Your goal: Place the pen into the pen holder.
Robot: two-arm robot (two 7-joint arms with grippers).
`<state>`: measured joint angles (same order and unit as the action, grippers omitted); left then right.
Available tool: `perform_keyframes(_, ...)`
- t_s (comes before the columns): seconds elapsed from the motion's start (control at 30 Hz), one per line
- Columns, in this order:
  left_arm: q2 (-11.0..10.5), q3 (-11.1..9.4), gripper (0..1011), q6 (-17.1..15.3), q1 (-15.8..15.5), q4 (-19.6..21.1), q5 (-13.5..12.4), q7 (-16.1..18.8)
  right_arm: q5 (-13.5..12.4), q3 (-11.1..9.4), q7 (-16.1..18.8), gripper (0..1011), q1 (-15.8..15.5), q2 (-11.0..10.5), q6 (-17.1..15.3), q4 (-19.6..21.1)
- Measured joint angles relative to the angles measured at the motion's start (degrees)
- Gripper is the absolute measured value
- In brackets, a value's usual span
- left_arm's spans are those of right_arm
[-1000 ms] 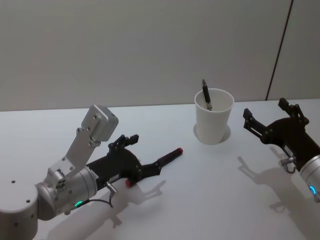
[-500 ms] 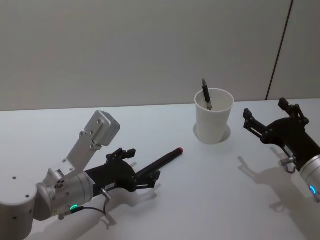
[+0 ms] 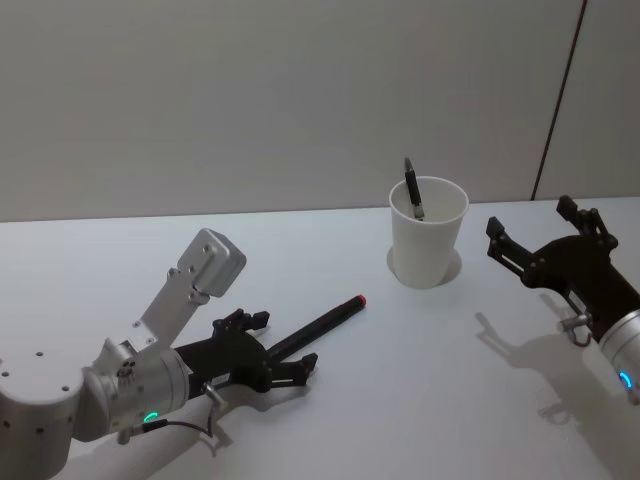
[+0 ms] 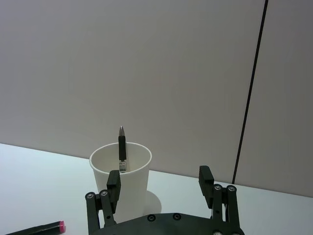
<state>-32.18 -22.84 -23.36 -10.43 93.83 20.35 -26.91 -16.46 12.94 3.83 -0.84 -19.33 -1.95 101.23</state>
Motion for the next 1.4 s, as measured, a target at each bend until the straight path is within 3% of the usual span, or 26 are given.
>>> perform_keyframes(0.87,1.1,-0.6,1001,-2.7,-1.2,-1.5,-1.4,-0.2,0.0,0.0,0.0,1001,0.0,0.0,0.0,0.0)
perform_keyframes(1.07,1.2,-0.7,907,-3.0,-1.3,-1.5,-1.5,-0.3,0.0,0.0,0.0,1001,0.0,0.0,0.0,0.0)
perform_keyframes(1.4,1.3,-0.7,849,-3.2,-1.4,-1.6,-1.6,-0.3,0.0,0.0,0.0,1001,0.0,0.0,0.0,0.0)
